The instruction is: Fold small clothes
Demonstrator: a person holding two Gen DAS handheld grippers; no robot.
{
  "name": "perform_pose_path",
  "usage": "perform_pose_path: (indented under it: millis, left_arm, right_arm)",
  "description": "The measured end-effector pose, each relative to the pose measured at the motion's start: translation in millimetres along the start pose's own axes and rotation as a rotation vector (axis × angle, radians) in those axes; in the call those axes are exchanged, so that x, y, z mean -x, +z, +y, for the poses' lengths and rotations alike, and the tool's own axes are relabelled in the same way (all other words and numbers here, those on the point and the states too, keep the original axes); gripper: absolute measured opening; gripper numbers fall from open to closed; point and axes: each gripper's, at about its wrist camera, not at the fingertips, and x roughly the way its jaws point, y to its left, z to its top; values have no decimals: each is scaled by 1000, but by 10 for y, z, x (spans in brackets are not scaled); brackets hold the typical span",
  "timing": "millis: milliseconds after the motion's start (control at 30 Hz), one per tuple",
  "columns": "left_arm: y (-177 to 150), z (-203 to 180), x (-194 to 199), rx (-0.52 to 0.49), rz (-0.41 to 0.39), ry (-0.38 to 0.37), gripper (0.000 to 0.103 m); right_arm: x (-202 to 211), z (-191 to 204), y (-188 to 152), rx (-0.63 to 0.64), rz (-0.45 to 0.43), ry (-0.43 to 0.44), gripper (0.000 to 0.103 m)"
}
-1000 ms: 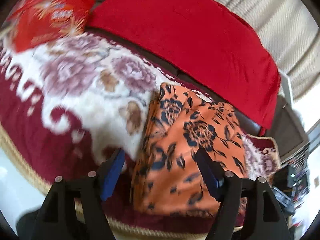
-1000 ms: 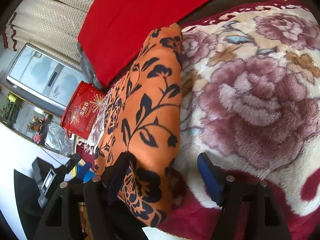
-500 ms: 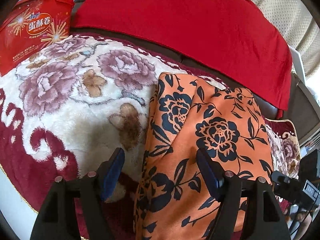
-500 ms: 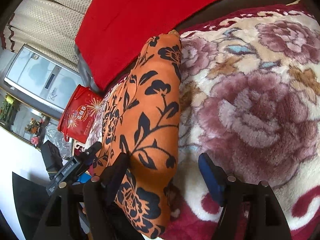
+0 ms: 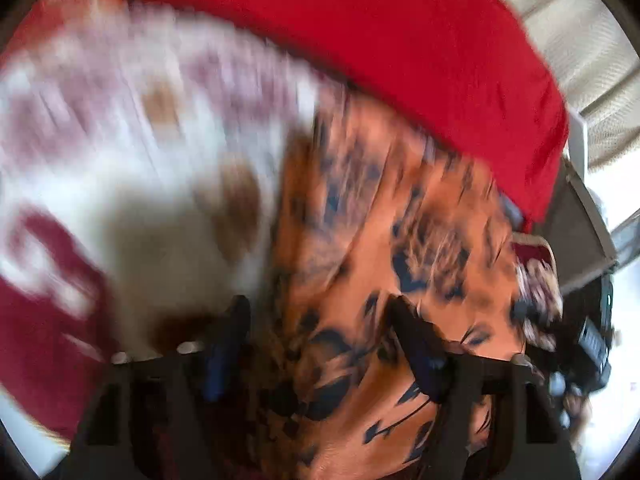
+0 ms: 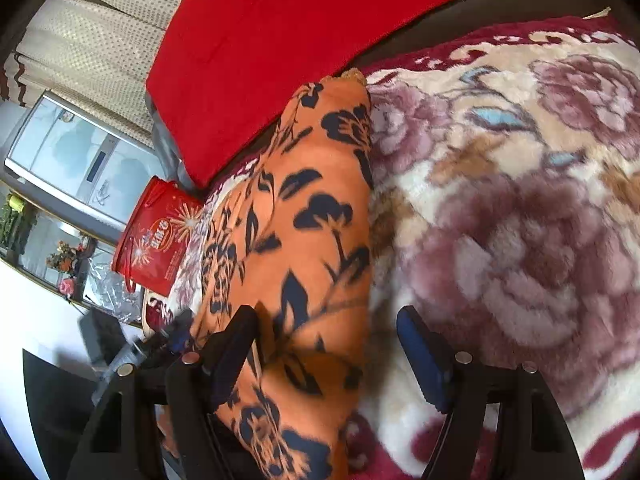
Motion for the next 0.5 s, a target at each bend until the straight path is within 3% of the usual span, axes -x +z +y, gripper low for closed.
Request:
perform_pose_path:
  millis: [67,100,233,300,333,367,400,433,467,500]
  left_arm:
    - [-21,99,-23,47,-15,-47,45]
    - [-22,99,6,44,-22,-51,43]
    - [-23,72,67,25,-33,-54,43]
    - [-23,90,80,48,-44,-70,55]
    - [-19,101,61,54,-45,-68,68]
    - [-21,105,31,50,-38,-65,70]
    - [-33,83,-19,32,-27,-58,70]
    - [-50,70,-21,12,-32,-51,68]
    - [-63,53,-48,-3,-30,-53,54]
    - [-64,42,-57,-3,-22,-64,46]
  right_arm:
    - [-134,24,78,8,19,4,74]
    - [-181,56,91,31,29,0,56]
    - [-198,170,127,64,30,-12,53]
    - [-187,172,123,71,23,-1,61]
    - [-193,144,125,58,24,1,68]
    - [-186,45,130,24,26,2,79]
    - [-190,0,139,0,20,6,79]
    - [-195,-43,155,-16,18,18,79]
    - [-228,-52,169,-24,23,29,77]
    - [-275,-10,184,7,35,27,59]
